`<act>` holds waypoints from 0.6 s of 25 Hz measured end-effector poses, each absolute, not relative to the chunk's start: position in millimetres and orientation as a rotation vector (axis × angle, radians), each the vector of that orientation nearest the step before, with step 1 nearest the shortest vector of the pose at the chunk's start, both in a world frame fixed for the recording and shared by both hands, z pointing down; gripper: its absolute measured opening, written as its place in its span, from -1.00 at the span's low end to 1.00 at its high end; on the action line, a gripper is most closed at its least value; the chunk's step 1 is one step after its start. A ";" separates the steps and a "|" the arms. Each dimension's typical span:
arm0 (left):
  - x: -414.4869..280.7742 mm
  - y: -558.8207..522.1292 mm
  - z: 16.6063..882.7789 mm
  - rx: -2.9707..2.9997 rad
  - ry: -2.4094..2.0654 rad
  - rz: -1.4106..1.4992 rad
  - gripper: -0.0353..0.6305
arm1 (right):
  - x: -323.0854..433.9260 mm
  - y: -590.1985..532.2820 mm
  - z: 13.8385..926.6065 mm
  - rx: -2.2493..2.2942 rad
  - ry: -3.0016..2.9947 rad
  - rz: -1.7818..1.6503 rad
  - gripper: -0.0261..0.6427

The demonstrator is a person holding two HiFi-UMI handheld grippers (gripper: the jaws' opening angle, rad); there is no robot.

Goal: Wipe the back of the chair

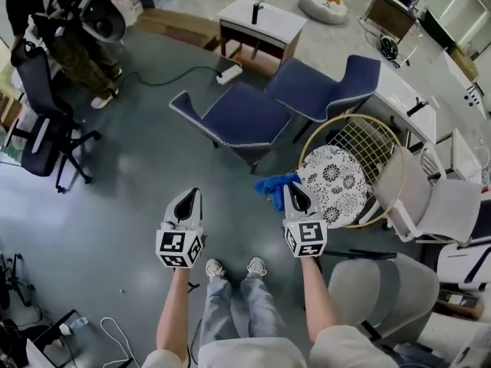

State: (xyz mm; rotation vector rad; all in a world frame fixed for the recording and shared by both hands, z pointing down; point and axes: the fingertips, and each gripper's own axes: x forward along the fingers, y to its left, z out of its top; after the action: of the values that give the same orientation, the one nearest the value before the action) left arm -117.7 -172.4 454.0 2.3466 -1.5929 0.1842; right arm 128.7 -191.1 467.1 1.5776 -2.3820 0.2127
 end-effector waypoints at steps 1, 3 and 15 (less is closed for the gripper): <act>-120.9 -173.4 443.4 2.352 -1.599 0.179 -0.90 | 127.9 -192.4 456.5 1.581 -2.387 0.213 -0.85; -125.1 -172.8 424.4 2.364 -1.607 0.180 -0.90 | 128.1 -193.7 435.9 1.593 -2.395 0.212 -0.85; -130.0 -170.5 339.6 2.422 -1.644 0.154 -0.90 | 148.1 -188.2 347.4 1.664 -2.406 0.175 -0.85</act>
State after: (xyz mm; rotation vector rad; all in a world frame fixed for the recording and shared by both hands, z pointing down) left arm -130.0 -170.5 339.6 2.4216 -1.6436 0.1536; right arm 148.1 -188.2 347.4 1.6637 -2.4058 0.1747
